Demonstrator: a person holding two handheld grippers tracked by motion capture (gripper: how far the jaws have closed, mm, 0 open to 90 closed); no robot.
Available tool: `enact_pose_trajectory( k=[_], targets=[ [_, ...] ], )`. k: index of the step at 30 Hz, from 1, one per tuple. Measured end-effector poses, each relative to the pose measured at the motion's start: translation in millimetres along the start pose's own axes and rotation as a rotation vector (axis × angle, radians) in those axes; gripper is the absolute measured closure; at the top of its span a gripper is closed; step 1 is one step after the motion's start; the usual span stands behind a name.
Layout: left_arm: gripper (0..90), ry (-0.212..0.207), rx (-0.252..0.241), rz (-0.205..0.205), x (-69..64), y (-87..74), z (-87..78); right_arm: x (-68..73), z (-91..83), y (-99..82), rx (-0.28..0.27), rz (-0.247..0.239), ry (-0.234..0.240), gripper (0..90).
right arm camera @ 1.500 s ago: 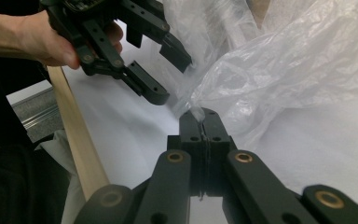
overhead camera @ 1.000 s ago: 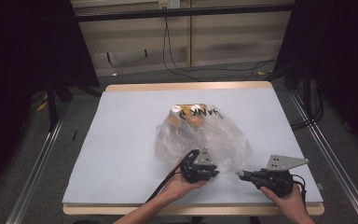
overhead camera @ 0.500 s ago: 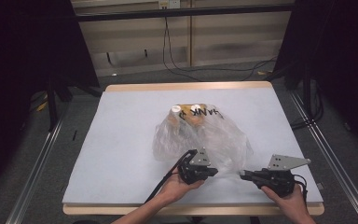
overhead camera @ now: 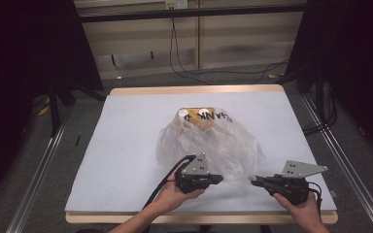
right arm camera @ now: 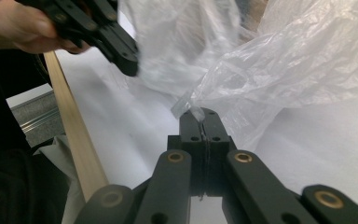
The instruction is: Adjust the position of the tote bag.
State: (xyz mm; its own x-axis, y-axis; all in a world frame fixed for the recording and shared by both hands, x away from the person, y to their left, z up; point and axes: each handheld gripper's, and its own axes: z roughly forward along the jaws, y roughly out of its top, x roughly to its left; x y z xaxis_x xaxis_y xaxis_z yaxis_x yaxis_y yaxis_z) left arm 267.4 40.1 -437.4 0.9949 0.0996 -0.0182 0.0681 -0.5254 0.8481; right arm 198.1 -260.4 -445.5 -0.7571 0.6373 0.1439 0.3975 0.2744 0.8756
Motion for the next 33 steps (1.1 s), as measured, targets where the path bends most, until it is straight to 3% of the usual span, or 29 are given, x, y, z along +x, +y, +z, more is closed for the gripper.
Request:
enact_pose_trajectory(
  k=[5,7,8,11,14,19,24,30,31,33],
  targets=[
    [90.0,0.011,-0.036,0.031,-10.3,2.7,-26.8,1.8,0.1,1.5,-0.010,-0.009,-0.001,90.0],
    [90.0,0.036,-0.063,0.029,-10.3,1.1,-46.5,3.3,-1.4,3.8,-0.022,-0.008,-0.006,90.0],
    [90.0,0.036,-0.063,0.029,-10.3,1.1,-46.5,3.3,-1.4,3.8,-0.022,-0.008,-0.006,90.0],
    [90.0,0.083,-0.067,0.023,-6.5,-8.7,-69.5,4.2,-3.3,5.7,-0.033,-0.019,-0.010,90.0],
    [90.0,0.116,-0.101,-0.011,-3.6,-16.5,-86.2,3.8,-3.8,8.2,-0.046,-0.016,-0.009,90.0],
    [90.0,0.177,-0.127,-0.025,2.8,-21.0,-111.1,7.1,-2.1,13.7,-0.056,-0.031,-0.003,90.0],
    [90.0,0.210,-0.149,-0.055,8.4,-27.7,-125.1,11.7,1.9,20.2,-0.064,-0.046,0.006,90.0],
    [90.0,0.280,-0.198,-0.076,15.7,-28.8,-150.2,15.3,6.1,30.7,-0.068,-0.075,0.005,90.0],
    [90.0,0.309,-0.225,-0.089,18.9,-30.5,-163.9,16.5,4.2,37.1,-0.087,-0.087,0.006,90.0],
    [90.0,0.328,-0.245,-0.103,20.8,-31.7,-174.2,16.6,2.1,42.7,-0.102,-0.095,0.006,90.0]
  ],
)
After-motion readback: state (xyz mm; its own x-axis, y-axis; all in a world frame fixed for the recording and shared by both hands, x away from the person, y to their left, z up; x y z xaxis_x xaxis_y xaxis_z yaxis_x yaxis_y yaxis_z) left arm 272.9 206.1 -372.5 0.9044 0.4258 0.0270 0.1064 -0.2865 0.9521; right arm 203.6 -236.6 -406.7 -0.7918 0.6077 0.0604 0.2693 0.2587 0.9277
